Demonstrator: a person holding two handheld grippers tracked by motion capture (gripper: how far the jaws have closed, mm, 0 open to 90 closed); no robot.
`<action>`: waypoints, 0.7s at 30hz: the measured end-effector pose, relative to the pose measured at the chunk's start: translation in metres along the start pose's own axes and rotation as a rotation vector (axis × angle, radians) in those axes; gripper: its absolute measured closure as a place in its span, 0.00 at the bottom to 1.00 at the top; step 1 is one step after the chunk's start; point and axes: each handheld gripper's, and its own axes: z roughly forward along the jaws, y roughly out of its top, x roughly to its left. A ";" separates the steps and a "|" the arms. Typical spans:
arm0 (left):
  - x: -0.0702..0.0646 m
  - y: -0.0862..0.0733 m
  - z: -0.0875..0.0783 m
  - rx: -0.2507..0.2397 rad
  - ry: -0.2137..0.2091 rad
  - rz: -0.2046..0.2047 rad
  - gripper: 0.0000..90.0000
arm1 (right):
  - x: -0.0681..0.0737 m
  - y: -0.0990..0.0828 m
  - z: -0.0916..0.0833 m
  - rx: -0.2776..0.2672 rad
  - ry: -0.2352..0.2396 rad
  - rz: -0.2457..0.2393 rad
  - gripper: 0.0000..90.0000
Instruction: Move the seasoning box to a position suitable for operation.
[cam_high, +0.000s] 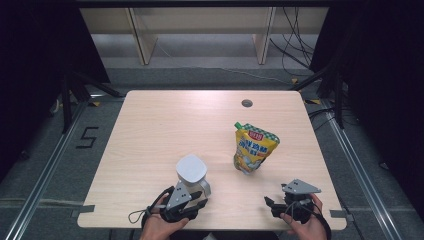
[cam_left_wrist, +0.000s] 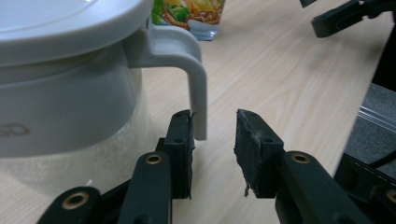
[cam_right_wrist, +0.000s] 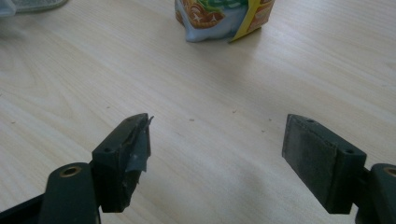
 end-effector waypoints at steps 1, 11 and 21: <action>0.000 0.000 0.002 -0.006 -0.002 -0.021 0.74 | -0.001 0.000 0.000 -0.002 0.002 -0.011 0.27; 0.007 0.004 0.015 0.000 0.012 0.028 0.88 | 0.000 0.000 0.002 -0.006 0.009 -0.024 0.27; 0.013 0.002 0.012 0.002 -0.013 -0.026 0.91 | 0.001 0.000 0.001 -0.009 0.016 -0.024 0.27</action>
